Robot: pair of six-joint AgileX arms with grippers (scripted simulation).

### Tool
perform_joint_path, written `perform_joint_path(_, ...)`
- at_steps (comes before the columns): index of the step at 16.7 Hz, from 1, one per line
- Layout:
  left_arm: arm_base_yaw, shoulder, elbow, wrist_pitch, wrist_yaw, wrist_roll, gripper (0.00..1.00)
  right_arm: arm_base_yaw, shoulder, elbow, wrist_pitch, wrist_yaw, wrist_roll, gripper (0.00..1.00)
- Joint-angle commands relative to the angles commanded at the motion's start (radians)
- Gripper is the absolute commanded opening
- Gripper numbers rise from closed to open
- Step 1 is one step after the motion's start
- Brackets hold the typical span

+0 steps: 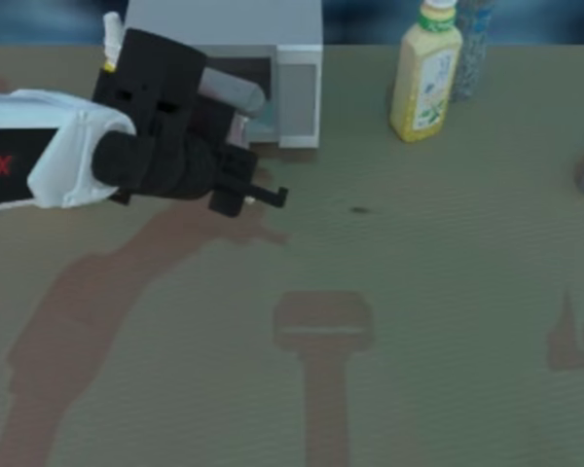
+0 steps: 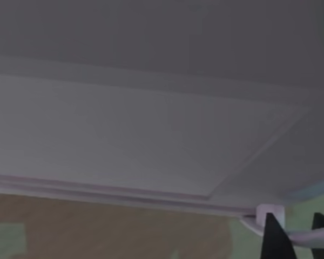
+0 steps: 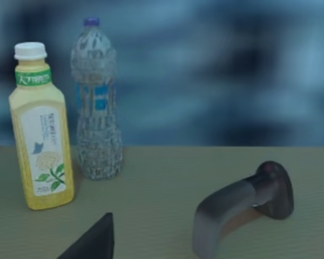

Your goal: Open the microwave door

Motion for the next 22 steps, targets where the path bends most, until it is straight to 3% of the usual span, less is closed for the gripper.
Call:
perform_joint_path(13,0.0,0.0,0.0,0.0,0.0,0.0,0.0,0.0,0.0,0.0,0.0,0.0,0.0,1.0)
perform_joint_path(22,0.028,-0.025,-0.03,-0.001,0.057,0.066,0.0,0.0,0.0,0.0,0.0,0.0,0.0,1.0)
